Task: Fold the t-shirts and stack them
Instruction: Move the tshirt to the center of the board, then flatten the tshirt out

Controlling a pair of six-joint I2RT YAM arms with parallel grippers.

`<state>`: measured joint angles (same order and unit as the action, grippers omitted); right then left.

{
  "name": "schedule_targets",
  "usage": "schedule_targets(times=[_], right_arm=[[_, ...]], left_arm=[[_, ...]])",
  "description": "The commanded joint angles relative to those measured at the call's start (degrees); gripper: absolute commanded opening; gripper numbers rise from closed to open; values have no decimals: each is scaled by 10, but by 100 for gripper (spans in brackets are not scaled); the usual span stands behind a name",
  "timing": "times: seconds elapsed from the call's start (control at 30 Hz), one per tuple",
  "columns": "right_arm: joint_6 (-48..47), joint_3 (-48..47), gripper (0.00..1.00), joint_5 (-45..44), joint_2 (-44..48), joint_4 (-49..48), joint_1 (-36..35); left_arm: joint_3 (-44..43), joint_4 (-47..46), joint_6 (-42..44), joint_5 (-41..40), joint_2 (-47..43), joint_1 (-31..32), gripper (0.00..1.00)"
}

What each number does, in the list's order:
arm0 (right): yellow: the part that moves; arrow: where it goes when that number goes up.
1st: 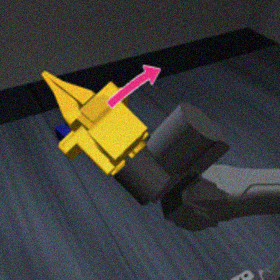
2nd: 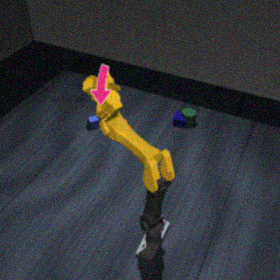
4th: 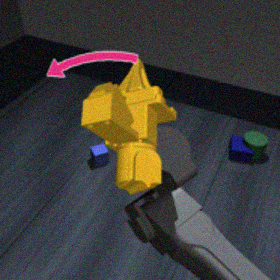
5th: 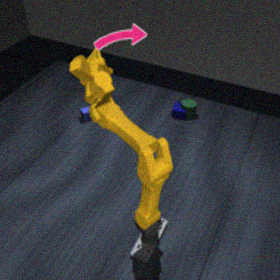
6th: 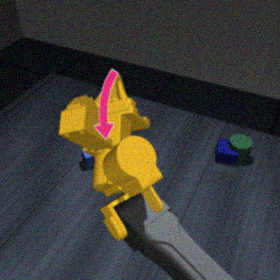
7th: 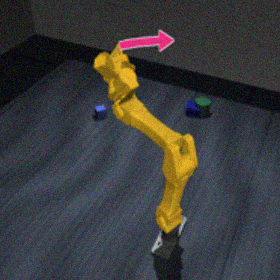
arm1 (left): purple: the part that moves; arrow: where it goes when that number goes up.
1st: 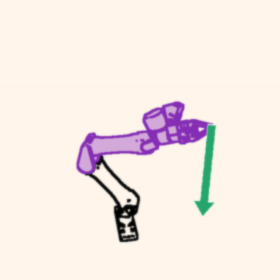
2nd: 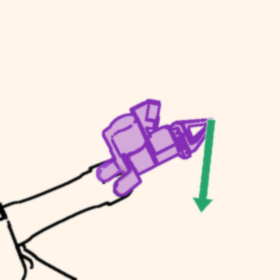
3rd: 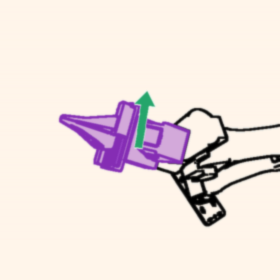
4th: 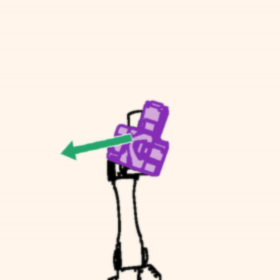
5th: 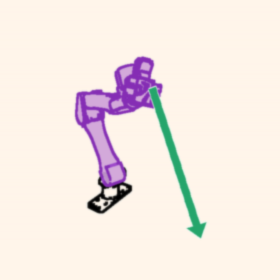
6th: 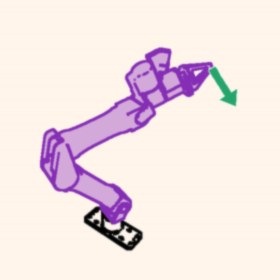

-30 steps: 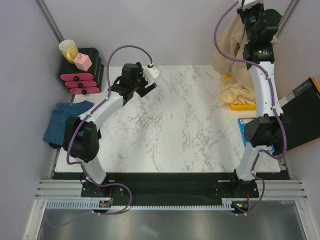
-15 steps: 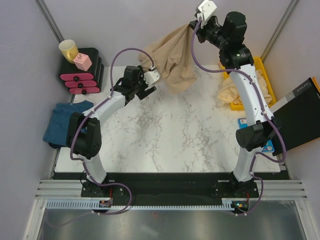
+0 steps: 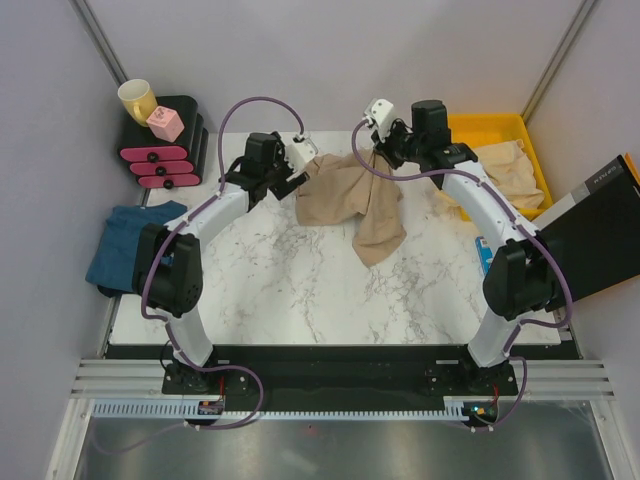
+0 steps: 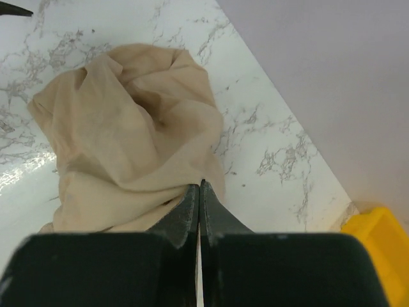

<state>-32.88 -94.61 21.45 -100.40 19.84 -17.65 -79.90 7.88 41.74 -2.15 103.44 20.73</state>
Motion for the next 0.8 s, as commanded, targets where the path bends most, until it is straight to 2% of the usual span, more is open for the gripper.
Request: schedule_targets(times=[0.0,0.1,0.2,0.37,0.43,0.47,0.5,0.53,0.57,0.7,0.77], right_arm=[[-21,-30,0,-17,7,-41,-5],[-31,-44,0,-19,-1,-34,-5],[-42,-35,0,-23,6,-27,-5],[-75,-1,0,-38,28,-14,-5],[-80,13,0,-42,38,-14,-5],[-79,14,0,-49,39,-14,-5],[-79,15,0,-53,42,-14,-5],[-78,16,0,-55,42,-13,-6],[-81,16,0,-62,43,-12,-5],[-93,28,0,-99,41,-16,-6],[-99,38,0,-131,38,-37,-5]], left_arm=[[5,6,-15,135,-6,-5,100],[-17,71,11,257,25,-5,100],[-76,114,19,313,85,-3,100],[-231,172,37,355,216,-6,100],[-263,183,36,363,239,-6,99],[-285,184,33,361,249,-6,89],[-294,186,32,361,263,-7,71],[-299,186,31,356,267,-7,34],[-307,186,23,351,272,-6,2],[-304,186,19,270,260,-9,2],[-298,187,5,246,224,-21,2]])
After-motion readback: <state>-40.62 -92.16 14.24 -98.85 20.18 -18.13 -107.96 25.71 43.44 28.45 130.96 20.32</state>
